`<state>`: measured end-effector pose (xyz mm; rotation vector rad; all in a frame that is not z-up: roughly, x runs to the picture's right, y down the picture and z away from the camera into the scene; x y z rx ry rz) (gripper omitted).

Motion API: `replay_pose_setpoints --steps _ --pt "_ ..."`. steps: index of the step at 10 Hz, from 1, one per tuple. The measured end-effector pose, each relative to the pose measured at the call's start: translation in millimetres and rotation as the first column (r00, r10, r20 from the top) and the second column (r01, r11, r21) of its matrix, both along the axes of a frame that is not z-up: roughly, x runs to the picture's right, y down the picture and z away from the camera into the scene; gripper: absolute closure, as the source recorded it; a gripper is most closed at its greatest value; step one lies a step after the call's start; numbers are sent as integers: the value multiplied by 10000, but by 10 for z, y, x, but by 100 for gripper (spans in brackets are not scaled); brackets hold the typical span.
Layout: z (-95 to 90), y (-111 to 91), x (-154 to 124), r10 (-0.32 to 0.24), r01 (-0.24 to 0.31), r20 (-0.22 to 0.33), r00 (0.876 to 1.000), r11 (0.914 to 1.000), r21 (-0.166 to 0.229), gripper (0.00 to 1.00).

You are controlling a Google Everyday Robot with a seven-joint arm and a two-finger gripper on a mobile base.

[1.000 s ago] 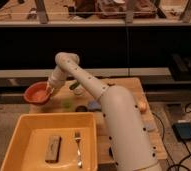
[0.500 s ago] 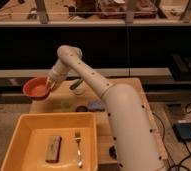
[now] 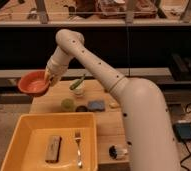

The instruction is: Stack bowls into tray

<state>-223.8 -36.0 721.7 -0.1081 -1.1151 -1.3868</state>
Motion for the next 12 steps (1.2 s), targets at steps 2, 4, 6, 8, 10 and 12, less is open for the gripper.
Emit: replay_pose_setpoints --steps 2,4,6,8,10,12 --pt "-329 316 45 -248 249 317 9992 9997 -37 100" --pt "-579 616 7 -465 451 715 9964 9988 207 100" --pt "-706 897 -82 -697 636 926 9933 9957 670 100" --pt "-716 1056 -208 -814 725 1002 9916 9933 898 100" --pt "-712 1051 -195 -785 698 980 9921 9936 891 100" --pt "-693 1084 -217 -834 753 1006 9914 9938 819 100"
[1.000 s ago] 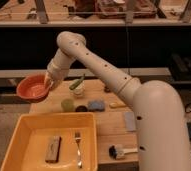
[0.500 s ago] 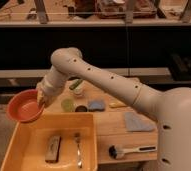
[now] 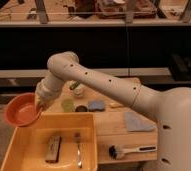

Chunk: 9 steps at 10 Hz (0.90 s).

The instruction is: Stack bowls into tray

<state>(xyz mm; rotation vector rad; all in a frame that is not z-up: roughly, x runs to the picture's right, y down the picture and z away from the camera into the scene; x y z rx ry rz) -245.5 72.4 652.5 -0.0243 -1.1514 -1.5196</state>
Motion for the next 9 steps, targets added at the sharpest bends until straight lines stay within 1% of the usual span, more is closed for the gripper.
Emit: replay_pose_setpoints --steps 1,4,6,9 --pt "8 63 -13 -60 61 46 10000 10000 -48 100" --pt "164 591 36 -320 324 261 9991 9994 -148 100" --pt "299 924 87 -514 521 293 9982 9983 -250 100" --pt "548 1190 134 -684 680 -75 9976 9967 -447 100"
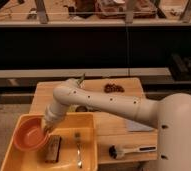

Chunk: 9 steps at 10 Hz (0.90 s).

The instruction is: Stack bowls into tray

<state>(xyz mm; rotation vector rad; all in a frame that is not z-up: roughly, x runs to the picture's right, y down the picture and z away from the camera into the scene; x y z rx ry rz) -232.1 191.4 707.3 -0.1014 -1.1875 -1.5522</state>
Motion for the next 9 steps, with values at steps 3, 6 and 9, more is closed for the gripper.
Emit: replay_pose_setpoints --steps 3,6,9 --pt "229 224 17 -137 131 -784 9968 9999 -82 98" --pt "236 218 64 882 -941 -1344 9870 9948 -381 71" --pt "169 205 34 1272 -1359 -1385 9822 9892 -556 40"
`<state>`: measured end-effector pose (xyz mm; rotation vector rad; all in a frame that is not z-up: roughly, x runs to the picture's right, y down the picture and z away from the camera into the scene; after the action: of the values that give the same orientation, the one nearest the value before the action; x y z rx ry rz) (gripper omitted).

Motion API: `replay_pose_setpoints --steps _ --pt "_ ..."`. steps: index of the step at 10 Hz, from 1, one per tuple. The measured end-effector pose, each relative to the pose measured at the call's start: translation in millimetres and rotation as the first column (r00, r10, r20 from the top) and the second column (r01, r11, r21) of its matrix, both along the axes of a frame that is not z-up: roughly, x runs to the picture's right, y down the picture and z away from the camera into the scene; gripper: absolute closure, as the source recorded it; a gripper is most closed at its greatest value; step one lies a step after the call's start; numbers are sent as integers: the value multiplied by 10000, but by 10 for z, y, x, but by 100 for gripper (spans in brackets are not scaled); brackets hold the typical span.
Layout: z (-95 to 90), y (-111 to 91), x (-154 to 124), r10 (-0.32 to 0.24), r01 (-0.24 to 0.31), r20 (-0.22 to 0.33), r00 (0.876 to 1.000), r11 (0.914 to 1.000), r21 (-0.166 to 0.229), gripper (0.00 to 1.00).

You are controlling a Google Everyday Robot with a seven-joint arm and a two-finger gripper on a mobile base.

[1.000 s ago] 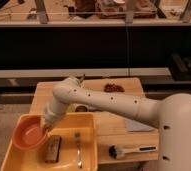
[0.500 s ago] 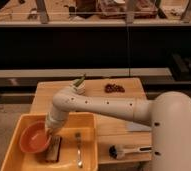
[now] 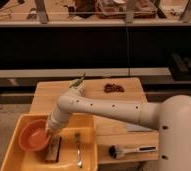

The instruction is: Stack bowls into tray

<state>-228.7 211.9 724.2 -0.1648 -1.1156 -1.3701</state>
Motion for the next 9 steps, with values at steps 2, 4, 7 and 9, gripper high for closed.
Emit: replay_pose_setpoints --steps 2,4,7,9 --pt "-14 2 -27 -19 19 -58 10000 10000 -90 22" --pt "1 9 -53 -135 133 -142 9998 9998 -141 20" --pt "44 23 -67 -213 207 -174 9996 9992 -348 20" --pt "45 21 -65 -195 189 -151 9997 9990 -413 20"
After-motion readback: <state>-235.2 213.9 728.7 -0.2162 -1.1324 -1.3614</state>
